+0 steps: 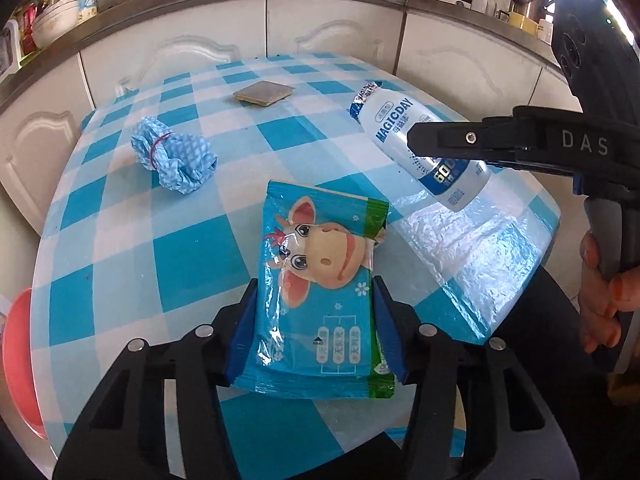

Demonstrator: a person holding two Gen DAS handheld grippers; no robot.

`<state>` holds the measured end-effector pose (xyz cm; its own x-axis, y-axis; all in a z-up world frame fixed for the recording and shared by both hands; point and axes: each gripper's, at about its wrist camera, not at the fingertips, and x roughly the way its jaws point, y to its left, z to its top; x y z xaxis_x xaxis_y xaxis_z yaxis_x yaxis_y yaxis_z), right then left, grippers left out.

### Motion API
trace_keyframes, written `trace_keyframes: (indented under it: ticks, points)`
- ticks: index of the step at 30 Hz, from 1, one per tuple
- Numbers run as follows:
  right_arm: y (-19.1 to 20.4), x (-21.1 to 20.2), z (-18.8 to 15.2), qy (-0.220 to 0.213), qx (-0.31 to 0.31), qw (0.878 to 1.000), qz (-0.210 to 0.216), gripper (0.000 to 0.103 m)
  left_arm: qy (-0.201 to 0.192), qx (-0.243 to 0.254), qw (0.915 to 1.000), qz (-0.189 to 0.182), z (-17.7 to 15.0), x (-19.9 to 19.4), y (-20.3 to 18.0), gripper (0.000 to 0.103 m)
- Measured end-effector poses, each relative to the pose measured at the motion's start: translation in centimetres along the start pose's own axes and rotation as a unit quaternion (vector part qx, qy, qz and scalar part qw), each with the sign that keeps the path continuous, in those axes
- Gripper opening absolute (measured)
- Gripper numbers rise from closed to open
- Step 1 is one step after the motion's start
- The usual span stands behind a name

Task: Collect trash
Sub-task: 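Lift the wipe packet and bottle and carry both over the red bucket, then open both tools to drop the wipe packet and bottle into the bucket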

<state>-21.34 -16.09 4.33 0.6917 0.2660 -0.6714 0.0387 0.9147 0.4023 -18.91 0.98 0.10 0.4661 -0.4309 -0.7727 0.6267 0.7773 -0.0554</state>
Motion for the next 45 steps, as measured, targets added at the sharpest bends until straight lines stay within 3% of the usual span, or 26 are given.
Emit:
trace_keyframes:
  ticks: [12, 19, 25, 31, 36, 45]
  points:
    - [2.4, 0.1, 0.5, 0.002, -0.011, 1.0, 0.026, 0.048, -0.018, -0.094, 0.9951, -0.026, -0.8, -2.0, 4.5, 0.051]
    - [5.2, 1.3, 1.0, 0.019, -0.015, 0.998, 0.062, 0.048, -0.054, -0.145, 0.988, -0.004, -1.5, -5.5, 9.1, 0.051]
    - [9.6, 3.2, 1.7, 0.042, -0.043, 0.993, 0.101, 0.048, -0.076, -0.204, 0.9755, 0.033, -3.1, -8.4, 14.8, 0.051]
    - [15.3, 6.4, 2.6, 0.081, -0.073, 0.982, 0.153, 0.048, -0.087, -0.272, 0.9551, 0.079, -5.6, -10.4, 21.3, 0.051]
    - [20.5, 10.0, 3.3, 0.118, -0.104, 0.97, 0.187, 0.048, -0.089, -0.332, 0.9313, 0.122, -7.9, -11.4, 26.7, 0.051]
    - [29.3, 16.6, 3.5, 0.167, -0.141, 0.949, 0.229, 0.048, -0.076, -0.42, 0.8905, 0.157, -12.0, -10.9, 34.1, 0.051]
